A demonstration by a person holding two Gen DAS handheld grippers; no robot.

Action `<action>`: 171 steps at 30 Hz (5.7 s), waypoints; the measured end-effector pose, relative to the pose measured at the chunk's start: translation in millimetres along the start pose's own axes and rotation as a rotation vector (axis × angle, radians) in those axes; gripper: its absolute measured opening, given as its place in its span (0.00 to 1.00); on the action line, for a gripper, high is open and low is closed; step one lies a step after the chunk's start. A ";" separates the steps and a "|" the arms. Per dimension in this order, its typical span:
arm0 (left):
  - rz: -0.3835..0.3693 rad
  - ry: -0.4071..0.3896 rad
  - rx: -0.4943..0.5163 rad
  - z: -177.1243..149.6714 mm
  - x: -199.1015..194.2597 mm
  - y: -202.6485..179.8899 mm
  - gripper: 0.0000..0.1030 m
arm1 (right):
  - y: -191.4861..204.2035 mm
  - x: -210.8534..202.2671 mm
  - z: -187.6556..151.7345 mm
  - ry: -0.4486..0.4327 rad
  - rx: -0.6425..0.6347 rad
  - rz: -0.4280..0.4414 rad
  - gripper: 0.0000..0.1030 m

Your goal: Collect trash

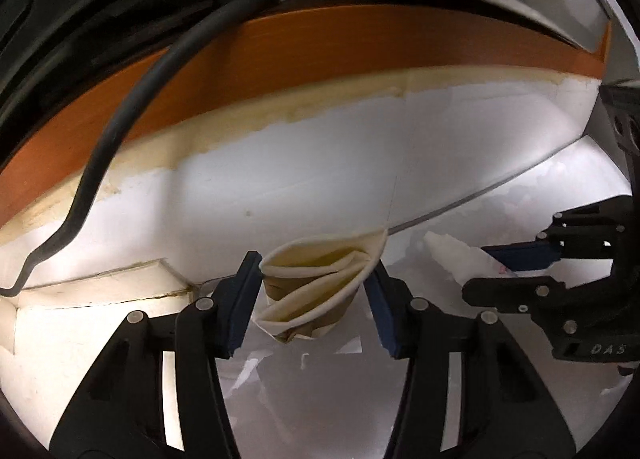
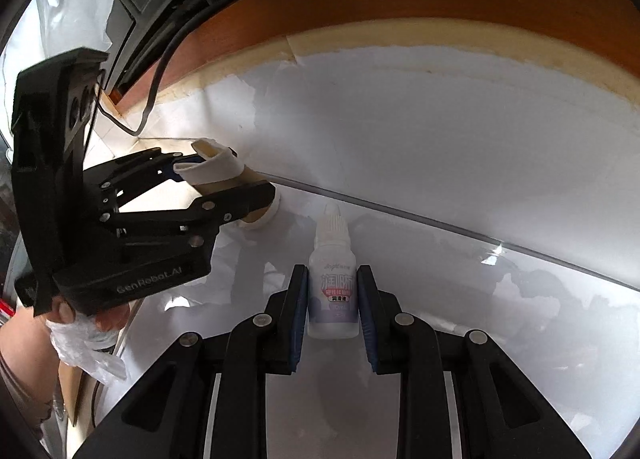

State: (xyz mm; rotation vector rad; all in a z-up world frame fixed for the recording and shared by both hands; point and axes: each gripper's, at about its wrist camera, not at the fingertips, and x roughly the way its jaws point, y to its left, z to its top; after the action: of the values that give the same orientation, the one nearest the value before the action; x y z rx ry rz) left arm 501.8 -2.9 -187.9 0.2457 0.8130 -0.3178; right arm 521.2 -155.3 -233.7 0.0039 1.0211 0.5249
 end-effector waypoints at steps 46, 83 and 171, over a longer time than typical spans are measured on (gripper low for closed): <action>-0.125 0.159 -0.380 -278.8 -323.1 -150.4 0.46 | 222.1 -284.8 -385.4 -0.048 0.175 -0.030 0.23; 0.056 0.530 -0.555 -542.8 -30.4 -178.7 0.81 | 79.5 58.9 -573.8 0.339 0.444 -0.056 0.50; 0.323 0.078 -0.415 -228.1 -462.1 -256.2 0.81 | 215.0 -482.9 -325.3 -0.202 0.061 -0.176 0.91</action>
State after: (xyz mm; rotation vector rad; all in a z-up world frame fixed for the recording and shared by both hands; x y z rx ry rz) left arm -43.4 -79.2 -19.9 -0.0023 0.8818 0.1664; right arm -30.2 -245.9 36.2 0.0204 0.8299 0.3253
